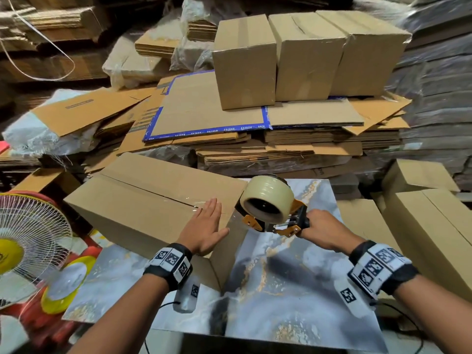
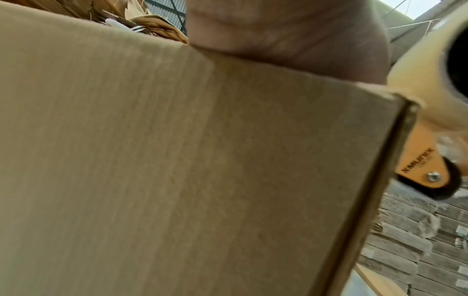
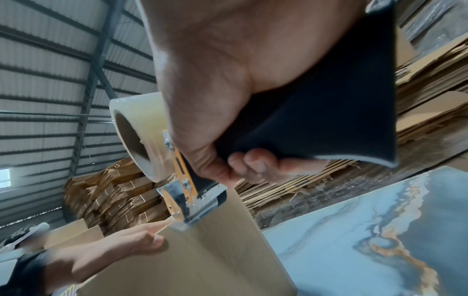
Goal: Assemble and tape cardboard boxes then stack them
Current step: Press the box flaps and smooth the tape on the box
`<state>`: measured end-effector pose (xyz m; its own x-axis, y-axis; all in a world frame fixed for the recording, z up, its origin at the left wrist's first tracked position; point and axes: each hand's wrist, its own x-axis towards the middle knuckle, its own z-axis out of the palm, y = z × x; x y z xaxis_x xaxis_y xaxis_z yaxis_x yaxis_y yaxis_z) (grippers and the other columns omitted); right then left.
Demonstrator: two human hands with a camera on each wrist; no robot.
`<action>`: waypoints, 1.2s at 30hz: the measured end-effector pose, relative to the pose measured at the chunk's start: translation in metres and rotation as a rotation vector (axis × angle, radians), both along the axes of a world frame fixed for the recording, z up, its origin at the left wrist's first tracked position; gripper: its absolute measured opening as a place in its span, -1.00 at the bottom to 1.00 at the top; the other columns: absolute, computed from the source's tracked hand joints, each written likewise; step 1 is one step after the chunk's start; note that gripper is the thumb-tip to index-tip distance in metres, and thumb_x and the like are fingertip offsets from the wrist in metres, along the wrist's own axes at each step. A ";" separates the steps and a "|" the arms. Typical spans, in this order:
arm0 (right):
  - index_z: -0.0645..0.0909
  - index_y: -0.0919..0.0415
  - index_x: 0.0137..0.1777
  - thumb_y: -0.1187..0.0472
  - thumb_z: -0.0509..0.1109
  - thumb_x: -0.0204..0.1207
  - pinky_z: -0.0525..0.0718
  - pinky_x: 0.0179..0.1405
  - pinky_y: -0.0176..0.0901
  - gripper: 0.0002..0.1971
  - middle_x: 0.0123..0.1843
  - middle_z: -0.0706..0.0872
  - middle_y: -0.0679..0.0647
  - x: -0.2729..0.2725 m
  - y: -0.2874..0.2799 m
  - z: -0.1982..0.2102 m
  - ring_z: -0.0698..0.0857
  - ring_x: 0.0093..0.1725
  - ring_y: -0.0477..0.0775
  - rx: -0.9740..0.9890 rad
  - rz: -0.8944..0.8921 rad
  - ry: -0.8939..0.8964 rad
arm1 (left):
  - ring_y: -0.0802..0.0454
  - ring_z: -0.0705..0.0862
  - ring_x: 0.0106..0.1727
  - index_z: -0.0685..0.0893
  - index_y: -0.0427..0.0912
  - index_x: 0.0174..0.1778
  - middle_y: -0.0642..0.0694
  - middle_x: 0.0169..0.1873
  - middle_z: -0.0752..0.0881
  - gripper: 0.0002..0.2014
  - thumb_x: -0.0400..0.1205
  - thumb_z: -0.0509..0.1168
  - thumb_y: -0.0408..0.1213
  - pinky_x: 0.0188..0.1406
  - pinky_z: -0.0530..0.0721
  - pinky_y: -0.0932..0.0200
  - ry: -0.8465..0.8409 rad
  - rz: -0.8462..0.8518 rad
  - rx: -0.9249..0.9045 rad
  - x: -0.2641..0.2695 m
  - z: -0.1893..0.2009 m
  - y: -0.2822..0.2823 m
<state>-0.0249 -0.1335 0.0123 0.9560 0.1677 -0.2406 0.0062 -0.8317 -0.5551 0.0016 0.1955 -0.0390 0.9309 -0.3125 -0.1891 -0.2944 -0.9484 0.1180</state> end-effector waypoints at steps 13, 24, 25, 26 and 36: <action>0.57 0.25 -0.24 0.25 0.33 0.37 0.47 -0.52 -0.23 -0.94 -0.38 0.65 0.14 0.016 0.035 -0.040 0.57 -0.48 0.13 0.067 -0.117 0.141 | -0.05 -0.26 0.79 -0.23 -0.24 0.78 -0.21 0.77 -0.27 -0.04 0.56 -0.26 0.32 0.72 -0.24 0.03 0.058 0.047 0.029 -0.004 0.003 -0.005; 0.45 0.24 -0.34 0.41 0.28 0.52 0.33 -0.62 -0.29 -0.79 -0.61 0.41 0.10 0.010 0.004 -0.146 0.33 -0.70 0.03 0.691 -0.656 0.528 | -0.11 -0.23 0.79 -0.23 -0.28 0.78 -0.24 0.77 -0.26 -0.05 0.58 -0.30 0.30 0.75 -0.19 -0.03 0.039 0.135 0.032 -0.005 -0.001 -0.027; 0.42 0.23 -0.39 0.40 0.25 0.54 0.32 -0.63 -0.29 -0.73 -0.61 0.39 0.09 0.010 0.006 -0.155 0.33 -0.71 0.03 0.768 -0.710 0.587 | -0.12 -0.23 0.79 -0.22 -0.29 0.78 -0.24 0.77 -0.26 -0.06 0.59 -0.28 0.29 0.76 -0.17 -0.04 0.039 0.142 0.030 -0.005 -0.001 -0.029; 0.40 0.22 -0.43 0.38 0.23 0.56 0.33 -0.64 -0.29 -0.70 -0.62 0.38 0.08 0.011 0.007 -0.163 0.33 -0.70 0.04 0.851 -0.768 0.639 | -0.12 -0.23 0.79 -0.22 -0.29 0.78 -0.25 0.77 -0.26 -0.05 0.58 -0.28 0.30 0.77 -0.16 -0.06 0.040 0.145 0.027 -0.005 -0.002 -0.030; 0.52 0.34 -0.41 0.39 0.32 0.54 0.57 -0.59 -0.17 -0.73 -0.58 0.54 0.21 -0.003 0.005 -0.207 0.54 -0.64 0.14 1.004 -0.931 0.689 | -0.13 -0.21 0.79 -0.20 -0.30 0.78 -0.26 0.77 -0.24 0.01 0.52 -0.35 0.36 0.77 -0.14 -0.09 0.036 0.144 0.024 -0.007 -0.001 -0.032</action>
<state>-0.0274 -0.1284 -0.1948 0.5640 -0.0500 -0.8243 -0.7745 0.3141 -0.5490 -0.0059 0.1634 -0.0402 0.9583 -0.1715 -0.2286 -0.1515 -0.9831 0.1026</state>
